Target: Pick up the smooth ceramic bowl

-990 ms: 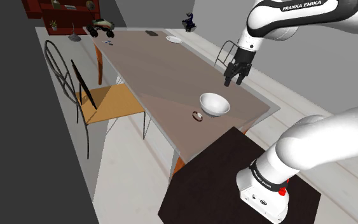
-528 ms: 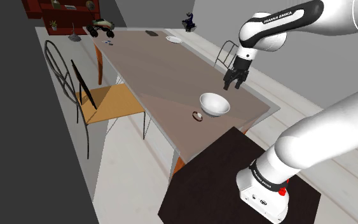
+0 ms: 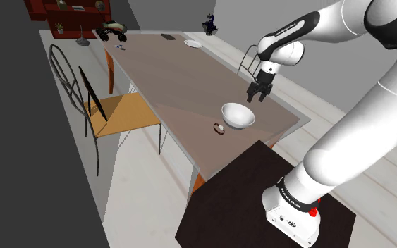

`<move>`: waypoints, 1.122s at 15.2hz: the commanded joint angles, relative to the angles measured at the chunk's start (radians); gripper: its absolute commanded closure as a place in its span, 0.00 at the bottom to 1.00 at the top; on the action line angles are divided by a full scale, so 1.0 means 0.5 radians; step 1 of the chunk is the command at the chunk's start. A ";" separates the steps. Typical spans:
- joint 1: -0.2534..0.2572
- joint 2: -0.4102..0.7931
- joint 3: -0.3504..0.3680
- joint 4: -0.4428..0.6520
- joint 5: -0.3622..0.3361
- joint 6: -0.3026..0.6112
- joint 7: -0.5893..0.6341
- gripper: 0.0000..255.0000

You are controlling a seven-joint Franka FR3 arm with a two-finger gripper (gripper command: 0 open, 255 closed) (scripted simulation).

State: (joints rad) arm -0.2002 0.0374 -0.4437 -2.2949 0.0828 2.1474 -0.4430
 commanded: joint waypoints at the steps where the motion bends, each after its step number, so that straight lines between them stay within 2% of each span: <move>1: -0.043 0.183 -0.030 0.086 0.098 0.067 -0.117 0.00; 3: -0.094 0.346 -0.035 0.189 0.190 0.096 -0.209 0.00; 13: -0.133 0.525 0.011 0.172 0.308 0.267 -0.297 0.00; 14: -0.133 0.527 0.012 0.173 0.309 0.268 -0.297 1.00; 17: -0.132 0.527 0.012 0.172 0.309 0.269 -0.297 1.00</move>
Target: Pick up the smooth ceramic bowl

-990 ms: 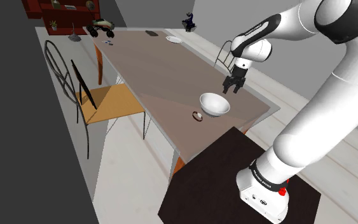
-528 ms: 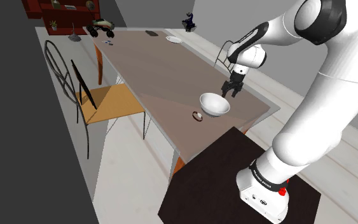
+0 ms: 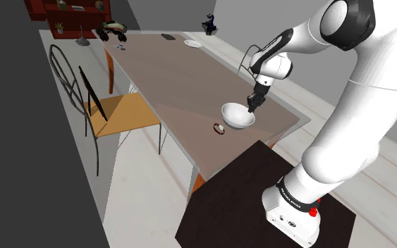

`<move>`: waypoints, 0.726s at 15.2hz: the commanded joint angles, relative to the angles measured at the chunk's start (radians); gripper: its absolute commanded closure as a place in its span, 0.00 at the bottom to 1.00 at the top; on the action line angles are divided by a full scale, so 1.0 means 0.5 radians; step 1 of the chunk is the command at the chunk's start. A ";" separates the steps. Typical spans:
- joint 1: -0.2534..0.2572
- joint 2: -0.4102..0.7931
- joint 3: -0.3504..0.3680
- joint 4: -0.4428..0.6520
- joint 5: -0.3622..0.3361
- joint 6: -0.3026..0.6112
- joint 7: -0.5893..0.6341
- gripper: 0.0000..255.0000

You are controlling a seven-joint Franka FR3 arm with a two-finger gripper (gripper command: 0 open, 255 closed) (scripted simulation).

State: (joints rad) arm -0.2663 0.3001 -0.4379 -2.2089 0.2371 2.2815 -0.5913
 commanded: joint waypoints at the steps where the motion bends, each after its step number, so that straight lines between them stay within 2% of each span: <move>1: 0.000 0.001 0.001 0.000 0.001 0.001 0.000 1.00; 6: -0.001 0.000 -0.001 0.001 -0.001 -0.001 -0.001 1.00; 11: 0.021 -0.110 -0.031 0.015 -0.075 -0.111 0.053 1.00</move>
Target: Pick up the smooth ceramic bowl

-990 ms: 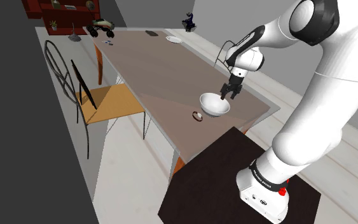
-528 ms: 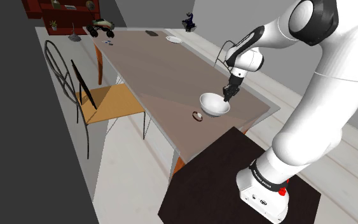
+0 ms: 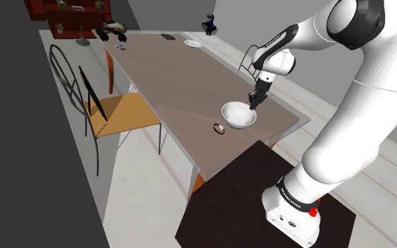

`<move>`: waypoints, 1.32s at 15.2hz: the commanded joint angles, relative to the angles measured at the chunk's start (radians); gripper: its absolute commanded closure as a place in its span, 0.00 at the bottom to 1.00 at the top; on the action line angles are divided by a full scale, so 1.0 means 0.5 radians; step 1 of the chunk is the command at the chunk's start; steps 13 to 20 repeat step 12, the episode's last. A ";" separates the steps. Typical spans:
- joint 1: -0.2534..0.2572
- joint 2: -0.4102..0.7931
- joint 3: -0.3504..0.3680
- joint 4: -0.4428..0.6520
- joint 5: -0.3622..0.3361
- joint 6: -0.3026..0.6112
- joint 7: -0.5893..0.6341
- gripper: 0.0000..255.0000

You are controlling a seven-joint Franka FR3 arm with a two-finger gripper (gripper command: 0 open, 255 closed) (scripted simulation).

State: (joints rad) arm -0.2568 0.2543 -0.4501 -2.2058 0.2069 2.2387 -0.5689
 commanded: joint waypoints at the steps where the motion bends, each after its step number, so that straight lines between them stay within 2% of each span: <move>1: 0.006 -0.040 -0.011 0.013 -0.028 -0.048 0.019 1.00; 10: 0.030 -0.216 -0.043 0.073 -0.142 -0.258 0.106 1.00; 20: 0.030 -0.219 -0.043 0.074 -0.144 -0.262 0.107 1.00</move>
